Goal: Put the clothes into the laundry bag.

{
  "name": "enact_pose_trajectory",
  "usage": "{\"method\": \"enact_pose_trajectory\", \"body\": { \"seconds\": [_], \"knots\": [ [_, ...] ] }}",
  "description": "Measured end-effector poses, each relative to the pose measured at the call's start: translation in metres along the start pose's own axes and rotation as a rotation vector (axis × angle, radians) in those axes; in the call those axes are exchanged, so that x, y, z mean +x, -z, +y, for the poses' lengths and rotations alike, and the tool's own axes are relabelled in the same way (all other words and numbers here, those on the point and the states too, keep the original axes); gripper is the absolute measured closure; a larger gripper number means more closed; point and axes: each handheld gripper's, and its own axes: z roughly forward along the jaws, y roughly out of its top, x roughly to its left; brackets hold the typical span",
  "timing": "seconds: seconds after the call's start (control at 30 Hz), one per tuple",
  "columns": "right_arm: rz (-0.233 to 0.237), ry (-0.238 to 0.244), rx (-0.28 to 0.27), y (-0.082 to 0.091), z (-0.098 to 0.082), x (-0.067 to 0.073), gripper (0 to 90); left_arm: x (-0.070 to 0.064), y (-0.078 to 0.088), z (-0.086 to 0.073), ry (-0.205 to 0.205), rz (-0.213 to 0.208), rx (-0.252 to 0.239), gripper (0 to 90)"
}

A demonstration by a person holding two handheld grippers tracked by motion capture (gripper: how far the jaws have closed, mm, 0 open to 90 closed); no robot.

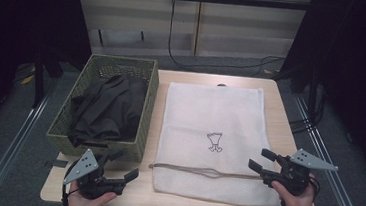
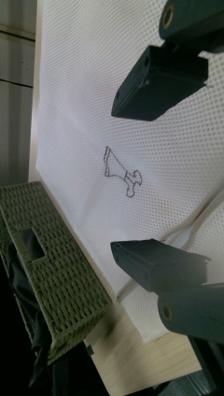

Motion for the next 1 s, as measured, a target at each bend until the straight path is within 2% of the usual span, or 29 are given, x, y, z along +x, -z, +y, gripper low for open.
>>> {"method": "enact_pose_trajectory", "body": {
  "seconds": [0.1, 0.33, 0.37, 0.4, 0.43, 0.47, 0.5, 0.57, 0.7, 0.77, 0.8, 0.87, 0.93, 0.97, 1.0],
  "knots": [
    [-0.002, 0.011, 0.039, 0.001, 0.0, -0.002, 30.1, 0.001, 0.0, 0.0, 0.006, 0.015, 0.002, 12.5],
    [0.016, 0.002, 0.048, 0.001, 0.002, -0.004, 34.0, 0.004, -0.002, 0.002, -0.015, 0.018, -0.008, 12.4],
    [0.026, 0.023, 0.045, -0.001, 0.003, 0.0, 38.4, 0.005, -0.003, 0.003, -0.032, 0.029, 0.003, 12.9],
    [0.021, 0.029, 0.043, -0.003, 0.004, 0.003, 38.0, 0.005, -0.003, 0.004, -0.052, 0.031, 0.017, 13.0],
    [0.042, 0.028, 0.055, -0.005, 0.004, 0.005, 38.1, 0.005, -0.004, 0.003, -0.043, 0.028, 0.016, 13.0],
    [0.042, 0.028, 0.055, -0.005, 0.004, 0.005, 38.1, 0.005, -0.004, 0.003, -0.043, 0.028, 0.016, 13.1],
    [0.059, 0.032, 0.08, -0.011, 0.004, 0.007, 39.8, 0.002, -0.003, 0.003, -0.047, 0.016, 0.024, 13.9],
    [0.086, 0.034, 0.108, -0.018, 0.002, 0.008, 40.1, 0.001, -0.002, 0.003, -0.065, 0.028, 0.045, 14.7],
    [0.115, 0.05, 0.149, -0.027, 0.001, 0.011, 41.6, -0.002, 0.0, 0.004, -0.086, 0.027, 0.053, 17.1],
    [0.138, 0.07, 0.177, -0.035, 0.002, 0.014, 42.6, -0.003, 0.003, 0.005, -0.097, 0.025, 0.031, 17.9],
    [0.143, 0.074, 0.189, -0.039, 0.003, 0.016, 41.8, -0.003, 0.004, 0.005, -0.111, 0.032, 0.043, 17.9],
    [0.161, 0.072, 0.215, -0.046, 0.004, 0.018, 41.4, -0.004, 0.005, 0.008, -0.077, 0.009, 0.057, 20.3],
    [0.175, 0.091, 0.269, -0.056, 0.003, 0.022, 41.4, -0.004, 0.005, 0.008, -0.075, 0.013, 0.051, 18.2],
    [0.18, 0.106, 0.297, -0.061, 0.002, 0.023, 41.2, -0.004, 0.005, 0.011, -0.037, -0.014, 0.071, 17.7],
    [0.191, 0.113, 0.319, -0.065, 0.002, 0.024, 40.5, -0.004, 0.005, 0.011, -0.053, -0.001, 0.061, 17.6]
  ]
}}
